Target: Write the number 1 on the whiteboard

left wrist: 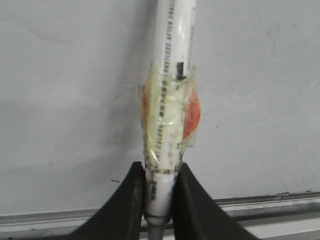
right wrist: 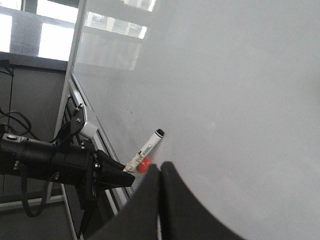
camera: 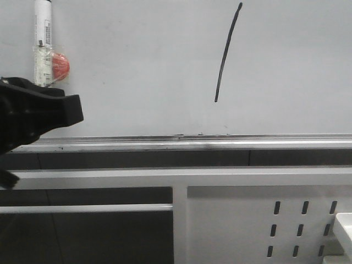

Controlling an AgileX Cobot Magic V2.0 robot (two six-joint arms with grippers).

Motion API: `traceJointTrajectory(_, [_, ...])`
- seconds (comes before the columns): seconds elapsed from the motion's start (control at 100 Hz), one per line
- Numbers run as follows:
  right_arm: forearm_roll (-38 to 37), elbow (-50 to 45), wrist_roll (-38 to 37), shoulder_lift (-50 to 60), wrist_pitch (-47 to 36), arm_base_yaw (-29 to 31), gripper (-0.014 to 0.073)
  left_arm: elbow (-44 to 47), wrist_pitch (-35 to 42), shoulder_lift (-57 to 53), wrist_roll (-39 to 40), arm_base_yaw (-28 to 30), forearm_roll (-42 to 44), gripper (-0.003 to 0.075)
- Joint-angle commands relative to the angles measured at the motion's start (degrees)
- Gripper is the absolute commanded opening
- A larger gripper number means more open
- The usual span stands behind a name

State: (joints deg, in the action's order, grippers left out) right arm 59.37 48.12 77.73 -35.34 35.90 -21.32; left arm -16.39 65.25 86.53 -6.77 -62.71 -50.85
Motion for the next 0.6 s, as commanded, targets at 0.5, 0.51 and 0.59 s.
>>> traceJointTrajectory(0.5, [1.9, 1.6, 0.1, 0.0, -3.2, 0.2, -0.0069, -4.7, 12.6, 3.5, 1.8, 2.6, 1.8, -0.002])
traceJointTrajectory(0.51, [1.9, 1.6, 0.1, 0.0, -3.2, 0.2, -0.0069, -4.8, 12.6, 3.5, 1.8, 2.7, 1.8, -0.002])
traceJointTrajectory(0.59, [1.9, 1.6, 0.1, 0.0, -3.2, 0.2, -0.0069, -4.9, 12.6, 3.7, 1.8, 4.1, 2.3, -0.002])
